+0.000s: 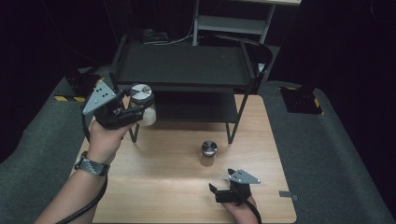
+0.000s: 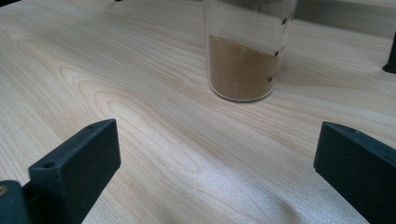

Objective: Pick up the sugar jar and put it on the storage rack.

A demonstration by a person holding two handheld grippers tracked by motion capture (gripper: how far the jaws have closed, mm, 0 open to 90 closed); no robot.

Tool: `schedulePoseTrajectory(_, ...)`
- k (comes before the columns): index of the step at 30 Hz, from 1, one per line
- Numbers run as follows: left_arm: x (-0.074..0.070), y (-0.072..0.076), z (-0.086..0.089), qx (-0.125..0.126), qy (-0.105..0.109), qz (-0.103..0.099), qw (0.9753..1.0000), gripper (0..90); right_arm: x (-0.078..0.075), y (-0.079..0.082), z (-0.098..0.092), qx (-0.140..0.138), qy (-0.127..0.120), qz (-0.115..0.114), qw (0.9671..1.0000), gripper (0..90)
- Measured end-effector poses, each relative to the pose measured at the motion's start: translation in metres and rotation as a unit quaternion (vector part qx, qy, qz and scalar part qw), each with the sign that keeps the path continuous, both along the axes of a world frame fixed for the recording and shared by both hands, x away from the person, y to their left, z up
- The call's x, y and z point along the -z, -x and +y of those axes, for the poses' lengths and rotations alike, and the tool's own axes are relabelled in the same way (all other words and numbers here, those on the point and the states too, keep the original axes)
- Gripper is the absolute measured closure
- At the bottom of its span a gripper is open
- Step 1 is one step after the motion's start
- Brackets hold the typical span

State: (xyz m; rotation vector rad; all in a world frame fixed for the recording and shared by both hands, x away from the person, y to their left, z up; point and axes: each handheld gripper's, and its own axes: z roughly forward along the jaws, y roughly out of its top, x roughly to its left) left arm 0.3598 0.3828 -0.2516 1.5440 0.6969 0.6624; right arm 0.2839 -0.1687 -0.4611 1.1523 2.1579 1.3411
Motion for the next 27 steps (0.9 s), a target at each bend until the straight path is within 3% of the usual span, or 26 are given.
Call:
schedulePoseTrajectory(10,-0.019,-0.006,-0.004,-0.004,0.009,-0.009,0.9999,34.4,0.000,0.000,0.000,0.000,0.000,0.000,1.0000,0.2)
schedulePoseTrajectory(18,-0.036,-0.009,-0.012,-0.007,0.003,-0.020,0.9998,34.4,0.000,0.000,0.000,0.000,0.000,0.000,1.0000,0.2)
schedulePoseTrajectory(27,-0.048,-0.019,-0.017,-0.012,0.015,-0.013,0.9997,34.4,0.000,0.000,0.000,-0.001,0.000,0.000,1.0000,0.2)
